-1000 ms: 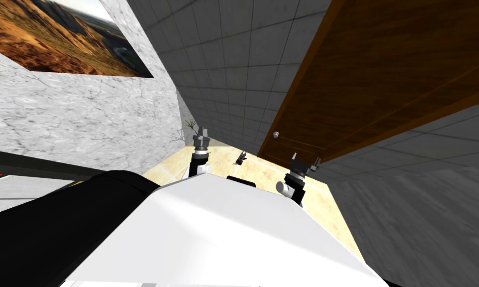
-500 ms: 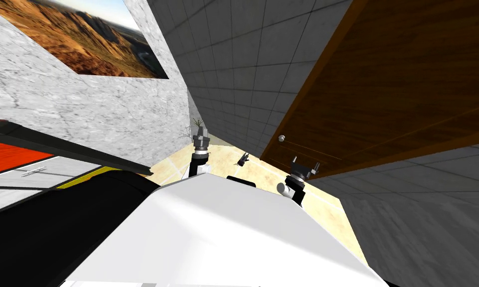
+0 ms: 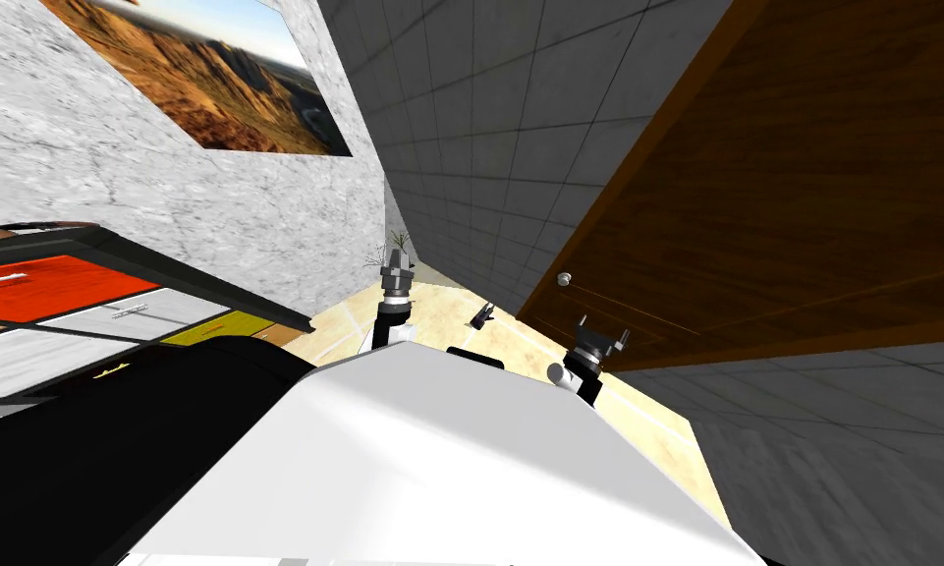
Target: Pull the door open
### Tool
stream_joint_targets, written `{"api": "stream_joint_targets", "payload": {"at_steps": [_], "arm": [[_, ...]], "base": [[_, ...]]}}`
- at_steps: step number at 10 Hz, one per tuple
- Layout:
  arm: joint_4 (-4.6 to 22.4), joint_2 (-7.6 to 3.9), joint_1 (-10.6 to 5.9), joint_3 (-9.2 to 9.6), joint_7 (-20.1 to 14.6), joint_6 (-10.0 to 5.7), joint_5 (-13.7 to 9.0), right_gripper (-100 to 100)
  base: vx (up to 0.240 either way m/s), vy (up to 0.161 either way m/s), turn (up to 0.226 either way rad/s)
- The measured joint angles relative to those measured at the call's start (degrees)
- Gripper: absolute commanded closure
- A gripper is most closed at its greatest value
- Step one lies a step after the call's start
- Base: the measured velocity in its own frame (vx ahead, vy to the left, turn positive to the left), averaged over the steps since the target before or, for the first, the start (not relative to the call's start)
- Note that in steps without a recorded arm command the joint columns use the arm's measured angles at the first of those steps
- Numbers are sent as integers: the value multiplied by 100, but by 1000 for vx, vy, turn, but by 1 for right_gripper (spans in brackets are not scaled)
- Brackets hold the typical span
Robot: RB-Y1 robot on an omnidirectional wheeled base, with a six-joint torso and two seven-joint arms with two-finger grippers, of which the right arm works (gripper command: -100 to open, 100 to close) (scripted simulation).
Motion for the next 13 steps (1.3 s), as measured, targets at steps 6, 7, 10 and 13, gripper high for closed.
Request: {"api": "stream_joint_targets", "payload": {"at_steps": [6,7,10,13], "arm": [[1022,-154,-198,-132,-665,-220,-643,-100],[1227,-171,-236,-138,-775,-285,-733,-100],[1673,-253,-323,-215,-1091,-364,-1048,-100],[1941,-289,-365,-277,-1288,-383,-1293,-100]], "base": [[47,-65,213],[44,-59,207],[31,-65,210],[22,-45,122]]}}
